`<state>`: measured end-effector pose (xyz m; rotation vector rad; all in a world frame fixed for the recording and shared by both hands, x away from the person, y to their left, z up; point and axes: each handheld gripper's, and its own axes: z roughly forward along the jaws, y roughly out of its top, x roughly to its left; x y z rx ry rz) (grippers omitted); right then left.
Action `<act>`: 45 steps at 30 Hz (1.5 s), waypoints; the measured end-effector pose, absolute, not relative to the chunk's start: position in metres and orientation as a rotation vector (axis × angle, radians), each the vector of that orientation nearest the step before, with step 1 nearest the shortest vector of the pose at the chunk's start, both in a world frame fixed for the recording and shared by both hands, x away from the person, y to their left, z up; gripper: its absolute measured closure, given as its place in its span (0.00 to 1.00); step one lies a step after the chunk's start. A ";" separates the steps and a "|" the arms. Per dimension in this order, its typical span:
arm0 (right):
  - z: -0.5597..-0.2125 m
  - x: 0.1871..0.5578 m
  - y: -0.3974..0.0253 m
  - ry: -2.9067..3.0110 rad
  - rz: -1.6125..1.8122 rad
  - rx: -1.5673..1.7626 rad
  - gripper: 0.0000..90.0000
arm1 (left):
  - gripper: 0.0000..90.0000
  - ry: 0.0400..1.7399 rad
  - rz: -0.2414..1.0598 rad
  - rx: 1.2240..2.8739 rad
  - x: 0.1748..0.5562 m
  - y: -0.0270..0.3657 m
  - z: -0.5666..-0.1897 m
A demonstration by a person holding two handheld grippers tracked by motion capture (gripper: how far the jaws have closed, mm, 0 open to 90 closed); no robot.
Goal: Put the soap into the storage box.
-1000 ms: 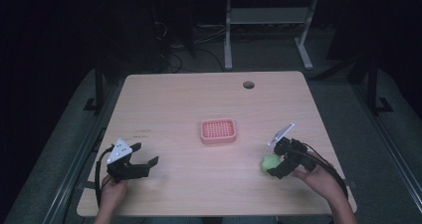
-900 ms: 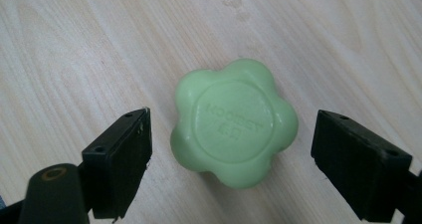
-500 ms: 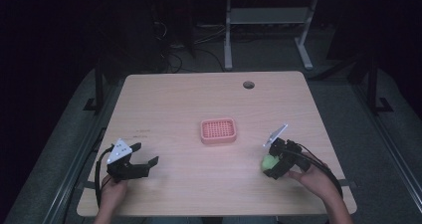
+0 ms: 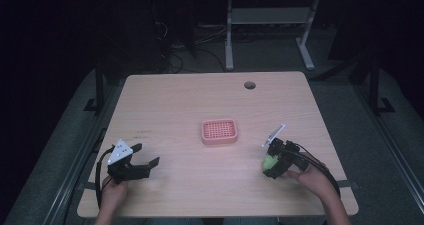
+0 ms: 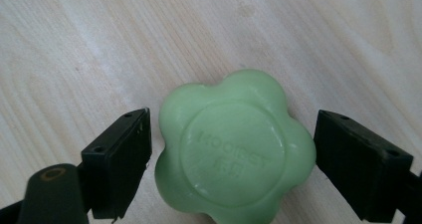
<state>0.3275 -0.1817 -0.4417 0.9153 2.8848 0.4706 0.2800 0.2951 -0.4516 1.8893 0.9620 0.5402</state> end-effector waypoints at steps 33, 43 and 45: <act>-0.448 0.328 -0.179 2.901 0.423 0.919 0.28 | 0.16 0.959 0.540 1.888 0.280 0.294 -0.452; -0.445 0.325 -0.176 2.901 0.400 0.868 0.29 | 0.16 0.962 0.538 1.887 0.280 0.295 -0.451; -0.443 0.325 -0.176 2.902 0.412 0.857 0.29 | 0.16 0.961 0.538 1.887 0.280 0.295 -0.451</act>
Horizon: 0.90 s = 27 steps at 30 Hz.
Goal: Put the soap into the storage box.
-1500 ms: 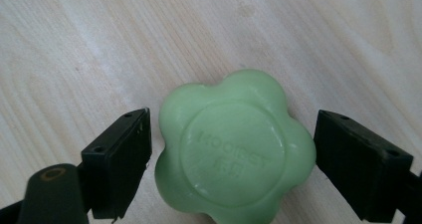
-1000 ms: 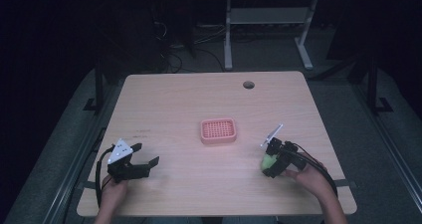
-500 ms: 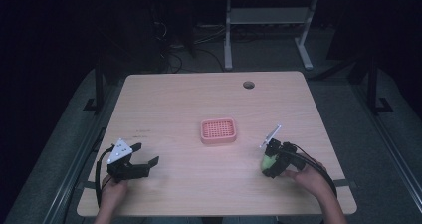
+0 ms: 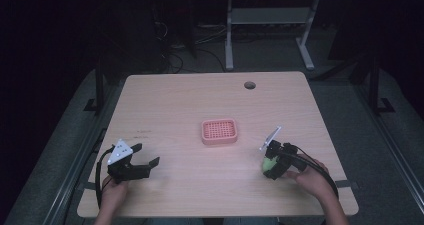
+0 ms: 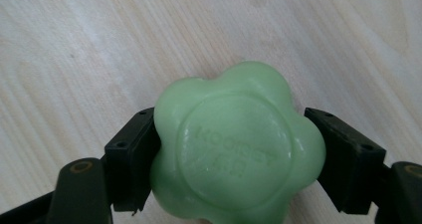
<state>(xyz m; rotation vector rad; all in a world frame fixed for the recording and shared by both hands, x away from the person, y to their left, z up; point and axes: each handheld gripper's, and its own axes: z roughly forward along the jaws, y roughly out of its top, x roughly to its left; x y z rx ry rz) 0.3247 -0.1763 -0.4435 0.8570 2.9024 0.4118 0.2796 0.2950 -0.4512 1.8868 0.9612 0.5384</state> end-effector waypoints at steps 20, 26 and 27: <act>-0.445 0.328 -0.176 2.936 0.334 0.871 0.29 | 0.16 0.961 0.537 1.884 0.280 0.295 -0.451; -0.446 0.330 -0.176 2.944 0.330 0.882 0.29 | 0.16 0.960 0.537 1.885 0.280 0.295 -0.451; -0.446 0.330 -0.176 2.945 0.332 0.880 0.29 | 0.16 0.960 0.538 1.885 0.280 0.295 -0.451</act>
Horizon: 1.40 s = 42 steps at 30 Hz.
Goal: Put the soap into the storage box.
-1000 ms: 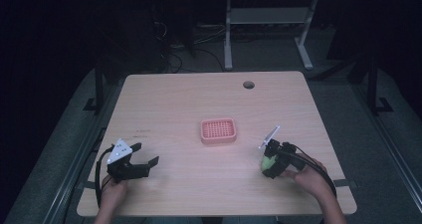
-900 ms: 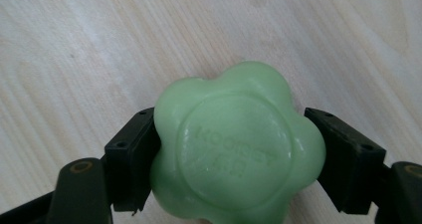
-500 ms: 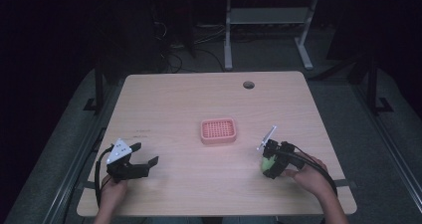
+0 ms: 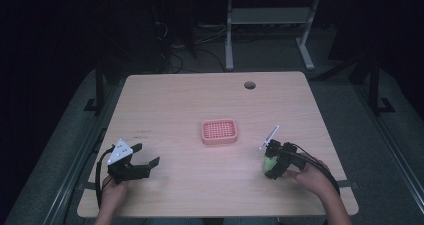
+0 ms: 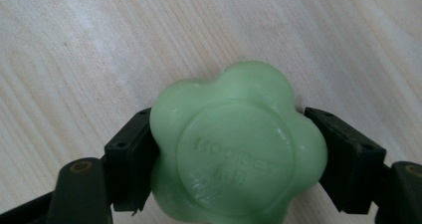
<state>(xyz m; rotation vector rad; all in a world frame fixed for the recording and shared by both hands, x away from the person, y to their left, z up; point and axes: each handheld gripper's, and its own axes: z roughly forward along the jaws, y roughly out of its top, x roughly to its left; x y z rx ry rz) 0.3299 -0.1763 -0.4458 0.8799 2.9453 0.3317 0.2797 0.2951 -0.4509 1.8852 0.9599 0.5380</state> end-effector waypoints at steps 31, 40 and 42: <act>-0.418 0.345 -0.163 2.928 0.483 0.780 0.29 | 0.16 0.961 0.535 1.885 0.279 0.295 -0.450; -0.404 0.363 -0.149 2.937 0.532 0.763 0.29 | 0.16 0.961 0.535 1.879 0.280 0.296 -0.450; -0.404 0.366 -0.147 2.938 0.531 0.758 0.29 | 0.16 0.966 0.533 1.873 0.280 0.296 -0.450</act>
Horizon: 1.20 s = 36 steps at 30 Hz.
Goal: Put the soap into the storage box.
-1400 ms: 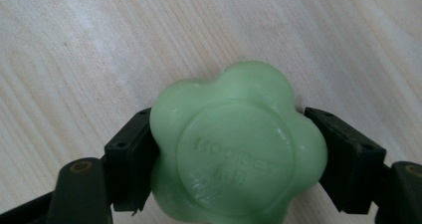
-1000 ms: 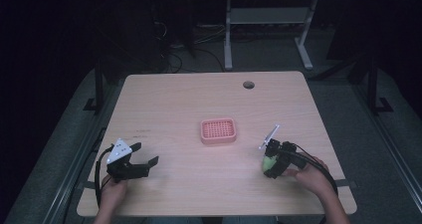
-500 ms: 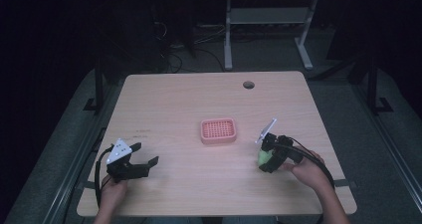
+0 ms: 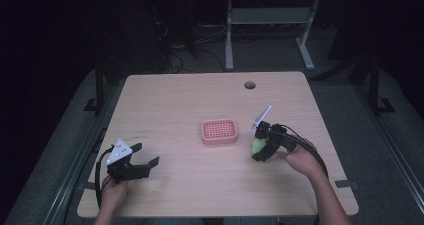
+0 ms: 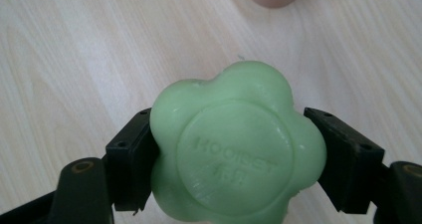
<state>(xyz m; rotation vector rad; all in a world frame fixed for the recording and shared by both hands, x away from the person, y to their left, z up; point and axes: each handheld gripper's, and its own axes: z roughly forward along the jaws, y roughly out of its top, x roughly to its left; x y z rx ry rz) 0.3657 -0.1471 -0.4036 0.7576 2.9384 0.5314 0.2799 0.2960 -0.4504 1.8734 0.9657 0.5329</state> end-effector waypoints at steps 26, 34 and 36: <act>-0.389 0.399 -0.120 2.944 0.539 0.739 0.29 | 0.16 0.969 0.529 1.868 0.280 0.297 -0.450; -0.387 0.405 -0.113 2.954 0.554 0.732 0.29 | 0.16 0.968 0.528 1.867 0.280 0.297 -0.450; -0.386 0.406 -0.111 2.956 0.556 0.727 0.29 | 0.16 0.969 0.528 1.867 0.280 0.297 -0.450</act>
